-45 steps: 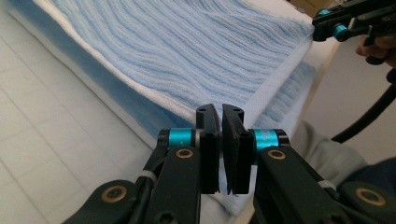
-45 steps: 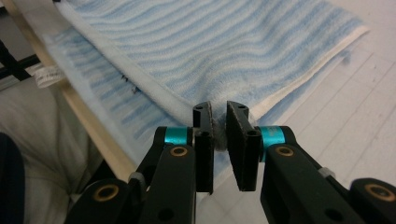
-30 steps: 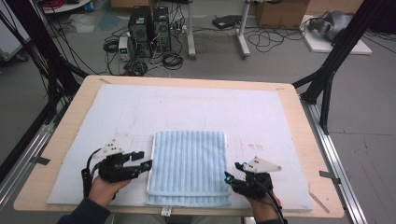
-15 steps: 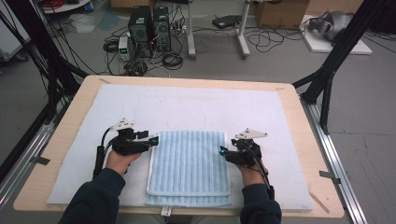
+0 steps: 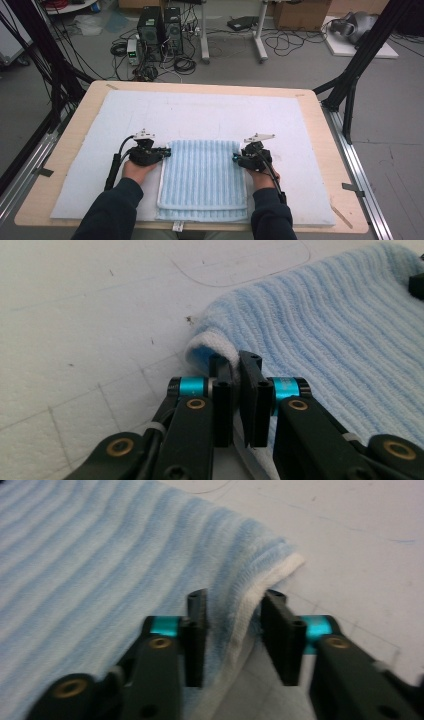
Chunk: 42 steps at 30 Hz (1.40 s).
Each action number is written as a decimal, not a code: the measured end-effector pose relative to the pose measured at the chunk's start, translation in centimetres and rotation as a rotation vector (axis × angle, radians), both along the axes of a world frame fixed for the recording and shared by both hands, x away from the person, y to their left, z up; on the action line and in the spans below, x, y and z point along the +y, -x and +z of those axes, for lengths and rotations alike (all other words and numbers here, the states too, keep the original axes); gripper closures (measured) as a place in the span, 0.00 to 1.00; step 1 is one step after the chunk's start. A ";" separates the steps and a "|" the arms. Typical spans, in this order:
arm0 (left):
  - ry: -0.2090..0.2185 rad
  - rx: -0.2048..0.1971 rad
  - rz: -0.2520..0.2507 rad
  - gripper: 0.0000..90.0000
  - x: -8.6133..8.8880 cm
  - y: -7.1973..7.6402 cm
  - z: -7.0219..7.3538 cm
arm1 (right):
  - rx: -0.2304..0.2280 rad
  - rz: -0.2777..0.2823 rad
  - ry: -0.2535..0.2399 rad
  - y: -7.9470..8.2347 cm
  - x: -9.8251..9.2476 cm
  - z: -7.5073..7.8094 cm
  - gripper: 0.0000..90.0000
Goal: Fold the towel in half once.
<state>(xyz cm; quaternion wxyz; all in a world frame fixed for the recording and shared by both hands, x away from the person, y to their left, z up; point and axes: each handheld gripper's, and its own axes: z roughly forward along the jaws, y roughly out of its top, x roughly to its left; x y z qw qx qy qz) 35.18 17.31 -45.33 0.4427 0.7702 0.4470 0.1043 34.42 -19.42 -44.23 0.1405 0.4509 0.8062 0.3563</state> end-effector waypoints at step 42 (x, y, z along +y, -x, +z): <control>0.129 -0.010 -0.027 0.56 0.6 -0.1 2.0 | -0.157 0.037 -0.049 0.9 -0.7 3.0 0.57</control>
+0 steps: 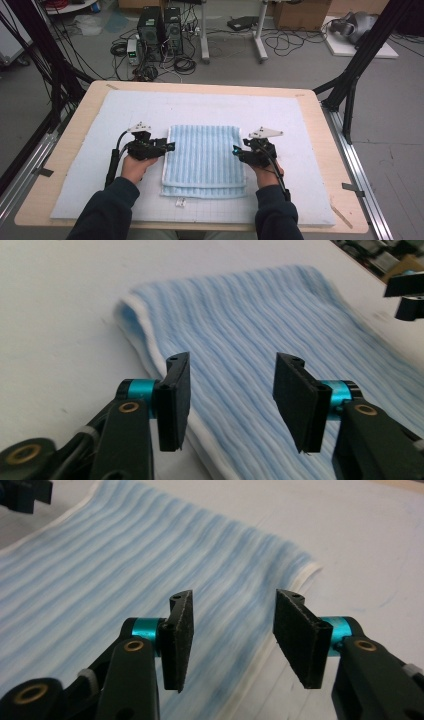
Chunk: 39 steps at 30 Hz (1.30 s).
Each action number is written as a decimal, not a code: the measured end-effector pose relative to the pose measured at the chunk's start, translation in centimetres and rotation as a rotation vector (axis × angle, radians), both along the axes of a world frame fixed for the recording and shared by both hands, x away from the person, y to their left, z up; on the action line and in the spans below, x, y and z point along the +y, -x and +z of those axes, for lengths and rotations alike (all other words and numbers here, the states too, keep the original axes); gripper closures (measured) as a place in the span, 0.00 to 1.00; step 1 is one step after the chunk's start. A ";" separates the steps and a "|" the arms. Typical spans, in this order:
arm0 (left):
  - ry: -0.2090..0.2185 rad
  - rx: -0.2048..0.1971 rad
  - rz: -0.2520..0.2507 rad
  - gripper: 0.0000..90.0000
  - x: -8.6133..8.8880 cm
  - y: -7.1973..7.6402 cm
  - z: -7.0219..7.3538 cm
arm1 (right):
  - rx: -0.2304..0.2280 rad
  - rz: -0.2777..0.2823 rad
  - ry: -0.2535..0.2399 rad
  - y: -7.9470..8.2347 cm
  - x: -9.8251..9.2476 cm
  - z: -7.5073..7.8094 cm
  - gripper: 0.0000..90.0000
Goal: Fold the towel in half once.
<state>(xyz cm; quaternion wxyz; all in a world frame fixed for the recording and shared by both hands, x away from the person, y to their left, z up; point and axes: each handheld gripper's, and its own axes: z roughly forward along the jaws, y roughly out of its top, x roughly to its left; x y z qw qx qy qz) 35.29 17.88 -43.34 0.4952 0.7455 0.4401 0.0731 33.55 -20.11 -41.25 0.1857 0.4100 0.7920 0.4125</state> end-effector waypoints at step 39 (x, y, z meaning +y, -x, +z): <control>-0.079 -0.015 -0.110 0.67 -0.2 7.4 -1.9 | 0.056 0.093 0.032 7.7 -0.8 -3.0 0.77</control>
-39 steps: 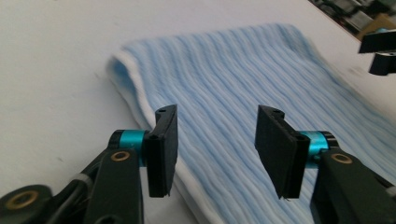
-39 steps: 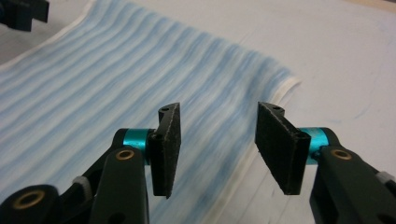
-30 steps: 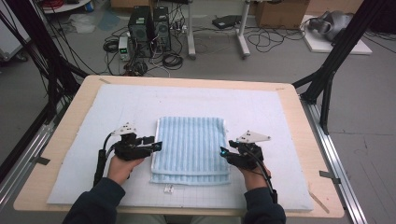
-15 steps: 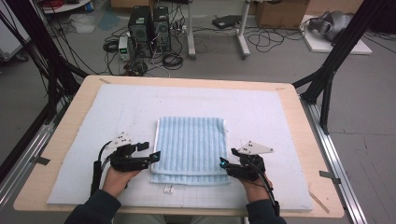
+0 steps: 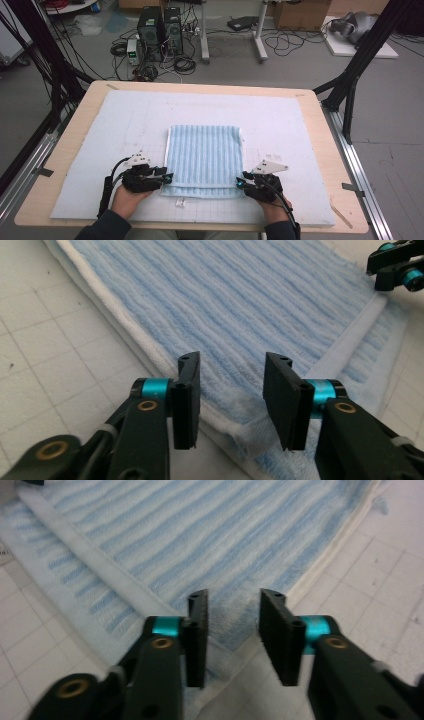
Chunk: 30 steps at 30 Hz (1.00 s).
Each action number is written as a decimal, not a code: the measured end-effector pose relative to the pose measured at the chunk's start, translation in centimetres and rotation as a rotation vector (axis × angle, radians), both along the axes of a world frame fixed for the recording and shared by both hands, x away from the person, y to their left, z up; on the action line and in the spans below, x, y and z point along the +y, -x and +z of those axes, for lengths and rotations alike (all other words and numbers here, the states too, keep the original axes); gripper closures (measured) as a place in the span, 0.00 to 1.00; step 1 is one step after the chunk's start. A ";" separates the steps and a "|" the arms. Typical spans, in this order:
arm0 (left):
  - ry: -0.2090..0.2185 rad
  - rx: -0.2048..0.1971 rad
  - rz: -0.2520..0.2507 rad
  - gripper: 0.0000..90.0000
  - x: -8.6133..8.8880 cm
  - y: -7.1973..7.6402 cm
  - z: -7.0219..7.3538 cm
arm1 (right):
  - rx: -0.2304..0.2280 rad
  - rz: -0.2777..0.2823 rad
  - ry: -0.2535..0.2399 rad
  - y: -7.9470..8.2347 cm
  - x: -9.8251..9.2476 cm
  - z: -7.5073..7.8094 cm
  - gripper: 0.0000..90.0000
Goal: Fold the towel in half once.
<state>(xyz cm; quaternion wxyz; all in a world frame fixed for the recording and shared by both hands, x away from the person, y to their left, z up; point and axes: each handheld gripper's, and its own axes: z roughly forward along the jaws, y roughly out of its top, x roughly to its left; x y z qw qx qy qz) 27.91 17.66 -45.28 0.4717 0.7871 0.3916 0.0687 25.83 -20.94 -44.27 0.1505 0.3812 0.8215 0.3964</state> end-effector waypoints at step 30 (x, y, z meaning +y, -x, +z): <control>0.046 -0.062 -0.001 0.99 0.7 1.3 0.9 | -0.043 0.029 0.019 0.4 0.5 0.7 0.99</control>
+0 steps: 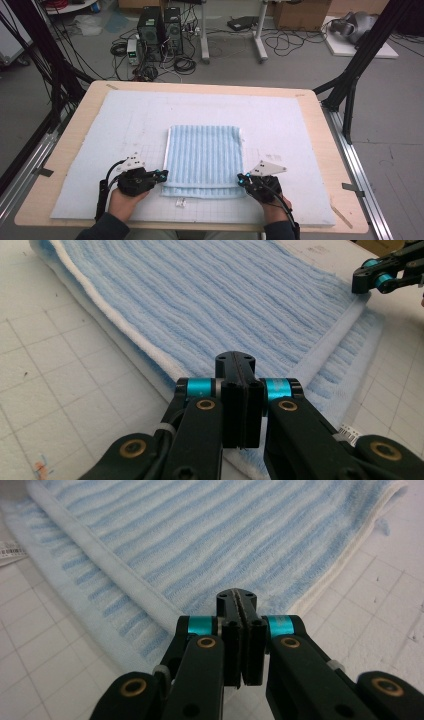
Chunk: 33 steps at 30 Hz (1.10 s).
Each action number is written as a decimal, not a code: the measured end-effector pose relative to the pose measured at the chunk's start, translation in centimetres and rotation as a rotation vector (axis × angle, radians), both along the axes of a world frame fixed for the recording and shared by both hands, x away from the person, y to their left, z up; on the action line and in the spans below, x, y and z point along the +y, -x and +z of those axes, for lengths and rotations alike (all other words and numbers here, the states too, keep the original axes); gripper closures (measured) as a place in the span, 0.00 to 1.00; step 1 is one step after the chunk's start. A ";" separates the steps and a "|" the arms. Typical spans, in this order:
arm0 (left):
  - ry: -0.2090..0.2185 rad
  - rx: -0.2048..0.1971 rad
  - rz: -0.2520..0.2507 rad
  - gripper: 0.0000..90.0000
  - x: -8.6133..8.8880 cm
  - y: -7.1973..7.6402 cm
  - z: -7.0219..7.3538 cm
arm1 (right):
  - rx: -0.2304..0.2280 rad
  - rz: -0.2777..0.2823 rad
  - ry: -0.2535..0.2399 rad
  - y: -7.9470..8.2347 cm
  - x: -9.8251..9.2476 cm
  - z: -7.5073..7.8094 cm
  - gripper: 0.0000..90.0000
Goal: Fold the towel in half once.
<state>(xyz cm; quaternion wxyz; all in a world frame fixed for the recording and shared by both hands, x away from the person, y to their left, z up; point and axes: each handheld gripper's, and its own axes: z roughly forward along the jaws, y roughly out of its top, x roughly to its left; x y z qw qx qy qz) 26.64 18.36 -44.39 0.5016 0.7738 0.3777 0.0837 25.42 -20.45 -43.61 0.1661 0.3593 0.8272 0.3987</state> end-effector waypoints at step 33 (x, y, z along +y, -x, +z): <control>-0.047 -0.065 -0.037 0.93 0.2 1.7 0.7 | 0.005 -0.127 -0.106 0.1 -2.4 0.8 0.57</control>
